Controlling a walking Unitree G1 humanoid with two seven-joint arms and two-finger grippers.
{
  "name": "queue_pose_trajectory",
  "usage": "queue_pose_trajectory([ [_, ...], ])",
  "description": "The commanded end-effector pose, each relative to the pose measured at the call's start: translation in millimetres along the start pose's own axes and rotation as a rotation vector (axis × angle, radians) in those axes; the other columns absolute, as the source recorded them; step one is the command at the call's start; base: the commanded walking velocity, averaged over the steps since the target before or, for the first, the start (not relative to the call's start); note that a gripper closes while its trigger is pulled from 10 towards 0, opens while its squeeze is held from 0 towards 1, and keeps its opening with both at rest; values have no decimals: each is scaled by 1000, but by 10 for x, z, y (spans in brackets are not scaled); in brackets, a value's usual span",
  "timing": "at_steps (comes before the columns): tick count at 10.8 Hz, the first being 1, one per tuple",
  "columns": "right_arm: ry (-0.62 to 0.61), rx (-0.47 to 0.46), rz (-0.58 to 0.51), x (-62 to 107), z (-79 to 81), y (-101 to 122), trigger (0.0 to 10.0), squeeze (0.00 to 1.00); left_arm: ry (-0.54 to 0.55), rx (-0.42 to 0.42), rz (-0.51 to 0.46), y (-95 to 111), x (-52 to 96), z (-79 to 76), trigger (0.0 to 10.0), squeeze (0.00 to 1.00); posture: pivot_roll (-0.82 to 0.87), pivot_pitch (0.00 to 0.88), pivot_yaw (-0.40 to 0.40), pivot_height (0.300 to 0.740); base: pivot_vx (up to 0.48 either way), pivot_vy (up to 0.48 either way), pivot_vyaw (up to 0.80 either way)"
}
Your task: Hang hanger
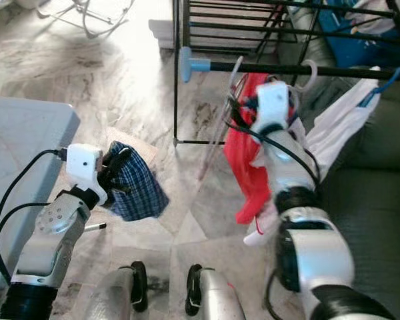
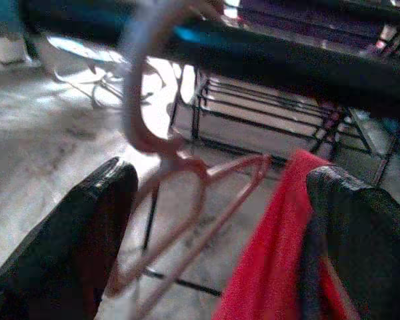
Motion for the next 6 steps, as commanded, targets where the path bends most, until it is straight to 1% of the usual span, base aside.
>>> queue_pose_trajectory([
  [1,5,-8,-18,-24,23,66,10000,0,-7,-10,-8,13,4,-15,10000,0,96,173,-110,740,0,0,0],
  [2,28,-3,11,-20,76,0,10000,0,-4,-10,-6,5,7,-6,10000,0,102,170,-114,740,0,0,0],
  [3,30,-12,66,12,97,-140,10000,0,-3,-12,-3,-1,5,-4,10000,0,102,170,-115,740,0,0,0],
  [4,49,-33,100,28,158,-224,10000,0,-3,-13,-2,-2,3,-4,10000,0,101,171,-114,740,0,0,0],
  [5,82,-48,153,47,250,-341,10000,0,-5,-17,1,-4,-3,-6,10000,0,103,169,-114,740,0,0,0],
  [6,94,-46,176,62,288,-399,10000,0,-5,-19,2,-7,-4,-8,10000,0,103,169,-114,740,0,0,0],
])
Point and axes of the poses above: a point about 5 cm out from each wrist's last joint towards the gripper, its own x axis pointing back from the gripper into the wrist, its own y axis along the axis of the wrist's last joint, z = x × y, the point moved 5 cm from there along -x, pointing out of the wrist towards the gripper, and after that the axes turned 1 degree about -x, right-handed, at the moved point
